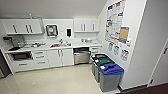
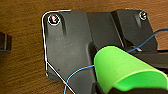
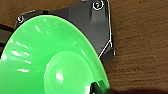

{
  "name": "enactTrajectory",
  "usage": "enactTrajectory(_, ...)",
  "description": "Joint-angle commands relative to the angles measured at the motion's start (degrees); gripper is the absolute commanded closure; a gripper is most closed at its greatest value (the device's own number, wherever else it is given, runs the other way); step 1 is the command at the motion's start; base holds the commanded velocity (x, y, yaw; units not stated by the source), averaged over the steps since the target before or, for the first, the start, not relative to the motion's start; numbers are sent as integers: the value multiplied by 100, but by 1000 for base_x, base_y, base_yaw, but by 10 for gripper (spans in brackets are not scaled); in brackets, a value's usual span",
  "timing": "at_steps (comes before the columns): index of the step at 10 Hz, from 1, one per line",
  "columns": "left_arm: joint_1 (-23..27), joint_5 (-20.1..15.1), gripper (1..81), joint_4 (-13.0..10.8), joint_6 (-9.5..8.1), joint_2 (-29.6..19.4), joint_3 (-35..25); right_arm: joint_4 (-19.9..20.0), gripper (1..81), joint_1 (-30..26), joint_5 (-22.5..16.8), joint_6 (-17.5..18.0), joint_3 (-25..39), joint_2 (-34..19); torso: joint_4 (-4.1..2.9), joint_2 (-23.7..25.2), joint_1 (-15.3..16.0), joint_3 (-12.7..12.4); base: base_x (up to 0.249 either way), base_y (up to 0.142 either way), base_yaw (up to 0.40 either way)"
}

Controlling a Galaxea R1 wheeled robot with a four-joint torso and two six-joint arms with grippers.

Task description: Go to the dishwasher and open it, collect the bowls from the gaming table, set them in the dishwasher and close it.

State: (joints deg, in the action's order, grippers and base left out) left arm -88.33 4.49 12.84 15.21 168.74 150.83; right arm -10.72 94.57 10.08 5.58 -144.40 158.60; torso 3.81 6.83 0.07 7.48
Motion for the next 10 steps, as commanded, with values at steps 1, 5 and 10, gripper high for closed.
enactTrajectory(1, 251, -326, 811, -62, 52, -33, -1, -62, 811, -197, -261, -22, -17, -124, 0, 0, 0, 0, 147, 0, 0)
enactTrajectory(5, 250, -326, 811, -53, 61, -33, -1, -62, 811, -197, -261, -22, -26, -124, 0, 0, 0, 0, 146, 0, 0)
enactTrajectory(10, 250, -326, 811, -62, 52, -42, -1, -62, 811, -171, -252, -22, -26, -124, 0, 0, 4, 0, 102, 0, 0)
